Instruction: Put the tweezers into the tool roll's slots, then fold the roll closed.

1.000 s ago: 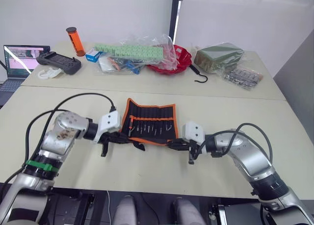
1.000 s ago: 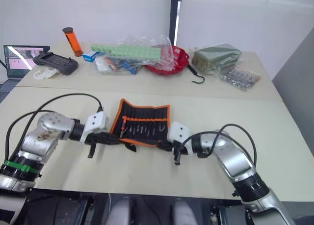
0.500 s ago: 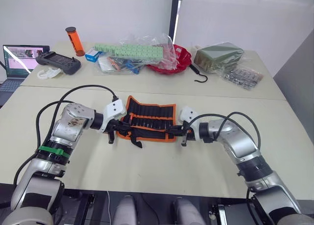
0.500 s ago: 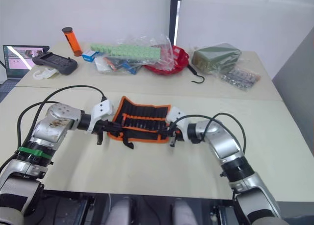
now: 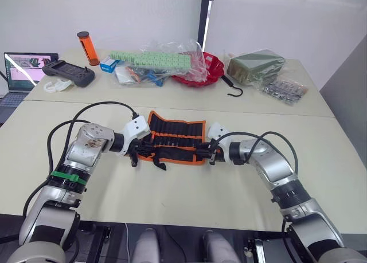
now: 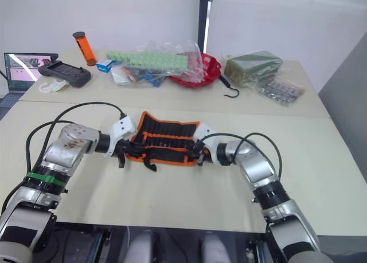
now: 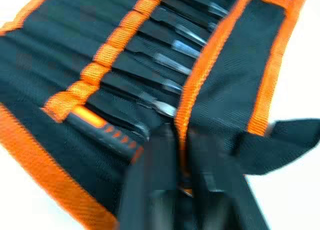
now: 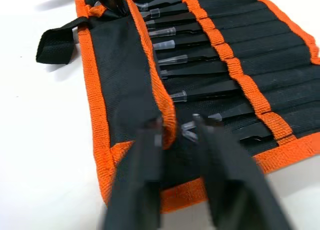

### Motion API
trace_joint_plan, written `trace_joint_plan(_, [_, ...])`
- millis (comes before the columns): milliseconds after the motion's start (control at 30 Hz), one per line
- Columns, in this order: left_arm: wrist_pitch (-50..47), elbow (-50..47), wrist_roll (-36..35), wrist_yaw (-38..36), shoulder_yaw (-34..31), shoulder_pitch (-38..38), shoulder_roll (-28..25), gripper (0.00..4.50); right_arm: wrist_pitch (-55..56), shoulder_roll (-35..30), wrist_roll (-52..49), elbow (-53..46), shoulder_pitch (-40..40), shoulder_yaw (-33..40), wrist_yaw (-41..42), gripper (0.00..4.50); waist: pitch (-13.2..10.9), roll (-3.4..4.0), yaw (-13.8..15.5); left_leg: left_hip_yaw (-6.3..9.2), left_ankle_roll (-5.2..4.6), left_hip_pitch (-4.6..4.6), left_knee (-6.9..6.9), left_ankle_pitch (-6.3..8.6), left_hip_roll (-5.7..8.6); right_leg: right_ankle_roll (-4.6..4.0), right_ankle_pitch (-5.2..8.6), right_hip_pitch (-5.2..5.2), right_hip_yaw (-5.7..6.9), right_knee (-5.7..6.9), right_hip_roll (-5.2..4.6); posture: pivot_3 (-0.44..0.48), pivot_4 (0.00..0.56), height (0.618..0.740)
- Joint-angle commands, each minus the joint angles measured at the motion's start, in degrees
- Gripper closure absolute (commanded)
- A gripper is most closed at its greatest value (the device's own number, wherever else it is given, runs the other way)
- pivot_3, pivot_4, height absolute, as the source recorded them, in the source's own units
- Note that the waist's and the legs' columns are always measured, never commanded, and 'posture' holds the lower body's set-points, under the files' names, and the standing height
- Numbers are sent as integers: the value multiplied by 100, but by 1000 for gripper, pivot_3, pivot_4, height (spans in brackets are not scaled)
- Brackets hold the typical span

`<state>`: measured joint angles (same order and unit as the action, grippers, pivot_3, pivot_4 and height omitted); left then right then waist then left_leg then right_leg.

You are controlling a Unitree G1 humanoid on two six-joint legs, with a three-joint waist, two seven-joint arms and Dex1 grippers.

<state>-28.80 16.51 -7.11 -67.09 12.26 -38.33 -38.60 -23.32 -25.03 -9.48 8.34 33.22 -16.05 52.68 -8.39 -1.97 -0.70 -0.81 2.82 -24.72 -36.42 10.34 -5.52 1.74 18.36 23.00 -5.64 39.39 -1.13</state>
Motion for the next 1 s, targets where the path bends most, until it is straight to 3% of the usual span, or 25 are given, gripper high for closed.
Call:
trace_joint_plan(33, [-315, -255, -251, 71, -394, -189, -104, 2681, 99, 19, -250, -334, 16, 431, -59, 1929, 0, 0, 0, 0, 0, 0, 0, 0, 0, 0, 0, 0, 0, 1, 0, 0, 150, 737])
trace_joint_plan(167, [-583, -525, -573, 38, -936, -233, -453, 1331, -200, 74, -919, -937, -133, 1043, -88, 566, 0, 0, -11, 3, 0, -4, 1, 0, 0, 0, 0, 6, 1, 8, 0, 0, 150, 737])
trace_joint_plan(200, [-637, -623, -666, 26, -1054, -221, -537, 1044, -350, 90, -1129, -1128, -194, 1165, -65, 553, 0, 0, -18, 4, 0, -4, 2, 0, 0, 0, 0, 7, 1, 9, 0, 0, 150, 737])
trace_joint_plan(367, [-1001, -1051, -1269, 93, -1617, -76, -560, 1044, -852, 274, -1654, -1713, -341, 1361, -251, 553, 0, 0, -10, 6, 0, -1, 6, 0, 2, -1, 0, 2, 2, 10, 0, 0, 150, 737])
trace_joint_plan(500, [-1171, -1605, -1563, 329, -1724, 288, -353, 2212, -928, 562, -1502, -1803, -426, 1056, -570, 1748, 0, 1, -10, 6, 0, -2, 4, 0, 2, -1, 0, 3, 2, 10, 0, 0, 150, 737])
trace_joint_plan(733, [-998, -2264, -1384, 1007, -1209, 1036, 256, 4500, -503, 987, -577, -1218, -541, 207, -1159, 4116, 0, 0, -4, 7, 1, -3, 1, 0, 2, -1, 0, 4, 0, 12, 0, 0, 150, 737])
trace_joint_plan(800, [-819, -2192, -1224, 1216, -1074, 1158, 379, 4500, -415, 1133, -454, -1050, -572, 136, -1320, 4482, 0, 0, -4, 7, 1, -3, 1, 0, 2, -1, 0, 5, 1, 11, 0, 0, 150, 737])
trace_joint_plan(1000, [-509, -1901, -957, 1582, -853, 1275, 649, 4500, -93, 1459, -148, -559, -546, 36, -1583, 4482, 0, 1, -6, 8, 1, -3, 1, 0, 3, -1, 0, 4, 0, 10, 0, 0, 150, 737])
